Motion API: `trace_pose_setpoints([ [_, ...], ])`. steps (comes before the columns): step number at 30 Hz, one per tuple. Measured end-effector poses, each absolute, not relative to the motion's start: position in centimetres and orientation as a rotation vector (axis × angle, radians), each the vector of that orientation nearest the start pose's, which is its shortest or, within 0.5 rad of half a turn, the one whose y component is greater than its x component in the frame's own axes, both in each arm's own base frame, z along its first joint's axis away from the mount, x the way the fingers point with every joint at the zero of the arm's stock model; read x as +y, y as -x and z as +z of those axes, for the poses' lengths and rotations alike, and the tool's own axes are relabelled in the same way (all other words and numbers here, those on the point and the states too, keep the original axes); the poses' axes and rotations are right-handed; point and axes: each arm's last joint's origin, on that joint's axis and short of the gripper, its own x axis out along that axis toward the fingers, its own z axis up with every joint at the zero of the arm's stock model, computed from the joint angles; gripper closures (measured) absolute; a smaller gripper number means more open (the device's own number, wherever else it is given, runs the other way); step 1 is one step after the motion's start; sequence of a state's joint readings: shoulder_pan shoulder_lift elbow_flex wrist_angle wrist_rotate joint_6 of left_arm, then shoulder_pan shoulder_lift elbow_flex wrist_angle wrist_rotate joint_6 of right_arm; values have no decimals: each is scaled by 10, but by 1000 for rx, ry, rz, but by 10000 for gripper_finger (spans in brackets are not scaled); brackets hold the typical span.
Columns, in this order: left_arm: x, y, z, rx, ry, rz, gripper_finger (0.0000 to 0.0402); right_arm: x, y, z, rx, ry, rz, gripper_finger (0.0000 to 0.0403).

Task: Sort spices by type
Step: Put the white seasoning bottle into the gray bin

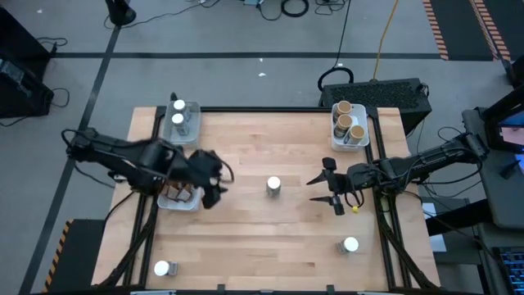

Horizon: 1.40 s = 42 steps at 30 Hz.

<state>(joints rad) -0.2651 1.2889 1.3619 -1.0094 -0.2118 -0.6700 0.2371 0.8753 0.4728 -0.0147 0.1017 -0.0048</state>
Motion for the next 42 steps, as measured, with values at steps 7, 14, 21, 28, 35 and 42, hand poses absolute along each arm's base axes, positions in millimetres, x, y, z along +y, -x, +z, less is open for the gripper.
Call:
trace_pose_setpoints([
  [7, -111, -242, 340, 1322, 446, 278, 119, 41, -183, 226, 416, 59, 132, 177],
  [14, -163, -232, 317, 1579, 582, 294, 119, 41, -183, 226, 417, 40, 131, 177],
  [21, -204, -213, 295, 1727, 444, 287, 119, 41, -183, 226, 418, 37, 130, 177],
  [28, -239, -190, 281, 1772, 227, 122, 119, 41, -183, 226, 417, 50, 133, 177],
  [35, -261, -176, 278, 1776, 270, 73, 119, 41, -183, 226, 417, 64, 135, 177],
  [42, -270, -172, 277, 1741, 281, 50, 119, 41, -183, 226, 417, 67, 136, 177],
])
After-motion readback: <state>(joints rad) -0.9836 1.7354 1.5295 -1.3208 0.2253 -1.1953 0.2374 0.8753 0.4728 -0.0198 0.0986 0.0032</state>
